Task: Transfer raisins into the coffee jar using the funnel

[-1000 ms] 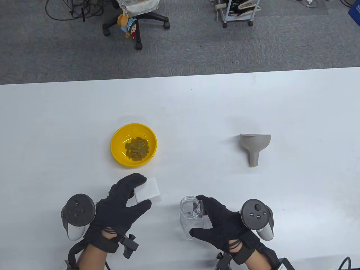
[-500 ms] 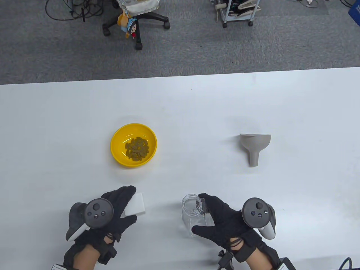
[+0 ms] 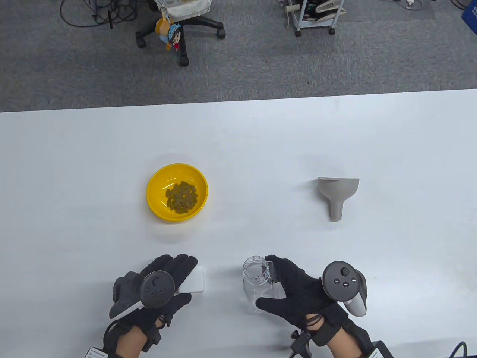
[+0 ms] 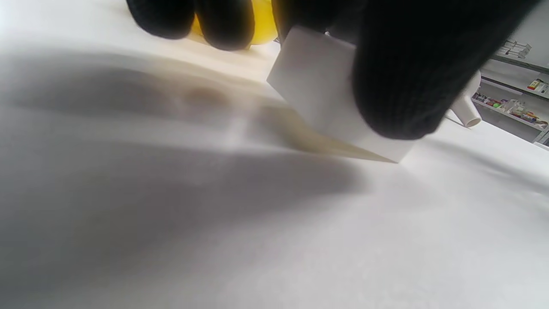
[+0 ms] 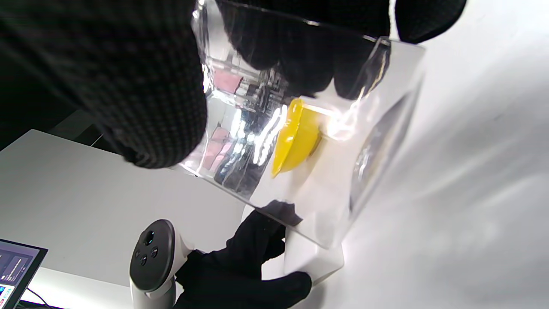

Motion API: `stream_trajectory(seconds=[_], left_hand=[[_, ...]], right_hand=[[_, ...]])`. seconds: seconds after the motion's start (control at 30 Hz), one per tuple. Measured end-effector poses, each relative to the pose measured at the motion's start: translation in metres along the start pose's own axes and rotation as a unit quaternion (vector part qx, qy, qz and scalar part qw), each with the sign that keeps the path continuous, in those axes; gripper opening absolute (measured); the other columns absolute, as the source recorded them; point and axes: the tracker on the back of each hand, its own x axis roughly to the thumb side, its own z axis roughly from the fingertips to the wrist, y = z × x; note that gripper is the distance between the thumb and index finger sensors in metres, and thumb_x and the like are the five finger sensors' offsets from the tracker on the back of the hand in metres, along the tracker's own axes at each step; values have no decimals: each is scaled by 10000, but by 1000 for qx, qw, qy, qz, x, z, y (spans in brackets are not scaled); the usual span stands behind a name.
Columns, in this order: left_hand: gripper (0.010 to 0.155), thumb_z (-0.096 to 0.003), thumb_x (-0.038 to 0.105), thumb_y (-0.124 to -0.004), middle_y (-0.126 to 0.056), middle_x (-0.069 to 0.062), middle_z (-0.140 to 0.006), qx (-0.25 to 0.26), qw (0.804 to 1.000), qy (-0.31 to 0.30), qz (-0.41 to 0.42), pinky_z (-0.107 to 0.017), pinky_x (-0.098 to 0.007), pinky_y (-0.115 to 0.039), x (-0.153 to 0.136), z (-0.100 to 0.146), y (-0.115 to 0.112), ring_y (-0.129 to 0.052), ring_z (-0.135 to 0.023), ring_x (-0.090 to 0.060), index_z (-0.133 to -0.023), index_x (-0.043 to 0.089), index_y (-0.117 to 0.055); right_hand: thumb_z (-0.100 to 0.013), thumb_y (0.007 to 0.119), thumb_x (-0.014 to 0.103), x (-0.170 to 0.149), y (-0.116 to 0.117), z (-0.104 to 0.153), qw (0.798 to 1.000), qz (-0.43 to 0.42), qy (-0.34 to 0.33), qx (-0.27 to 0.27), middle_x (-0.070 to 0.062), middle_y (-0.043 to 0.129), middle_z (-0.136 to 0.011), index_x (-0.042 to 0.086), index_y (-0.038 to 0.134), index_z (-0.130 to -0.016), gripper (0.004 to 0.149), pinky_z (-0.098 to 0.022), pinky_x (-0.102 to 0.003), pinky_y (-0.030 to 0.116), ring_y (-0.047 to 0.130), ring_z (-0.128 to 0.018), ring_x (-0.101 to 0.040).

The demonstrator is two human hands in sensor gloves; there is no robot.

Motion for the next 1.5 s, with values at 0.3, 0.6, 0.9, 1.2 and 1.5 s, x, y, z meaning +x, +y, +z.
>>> stream_trajectory(seconds=[0.3, 0.6, 0.9, 1.2, 1.5], left_hand=[[879, -348, 566, -946, -628, -25, -1147, 119, 989, 45, -80, -765, -574, -540, -2, 31, 45, -559, -1025, -380, -1077, 339, -510], [812, -379, 726, -748, -673, -54, -1140, 190, 965, 99, -152, -753, -642, -548, -19, 54, 47, -596, -1030, -398, -1079, 354, -572], [830, -363, 787, -650, -647, -42, -1162, 197, 950, 130, -205, -763, -668, -513, -33, 53, 31, -566, -1061, -389, -1084, 388, -552], [807, -385, 800, -661, -651, -11, -1199, 174, 953, 140, -205, -756, -712, -500, -37, 51, 24, -567, -1104, -415, -1087, 416, -551], [886, -370, 871, -530, -329, 2, -1286, 148, 953, 147, -218, -772, -732, -348, -44, 49, 22, -331, -1154, -444, -1115, 482, -248]], right_hand=[[-338, 1017, 511, -1, -3, 1, 1000, 3, -2, -4, -187, 721, -982, 141, 558, -1033, 911, -672, -659, 614, 781, -851, -427], [-322, 1033, 506, -1, -5, 1, 999, 29, -9, -17, -179, 736, -980, 151, 577, -1027, 912, -671, -660, 618, 791, -854, -421], [-322, 1034, 502, -6, -9, 3, 999, 34, -2, -29, -178, 732, -983, 153, 573, -1027, 912, -672, -663, 615, 789, -856, -423], [-318, 1047, 477, -15, -15, 1, 995, 82, 10, -51, -164, 728, -1008, 183, 579, -1034, 904, -675, -668, 610, 779, -886, -425], [-288, 1079, 464, -19, -30, 3, 993, 76, 23, -90, -192, 609, -1078, 246, 654, -1025, 878, -712, -659, 537, 557, -1006, -456]])
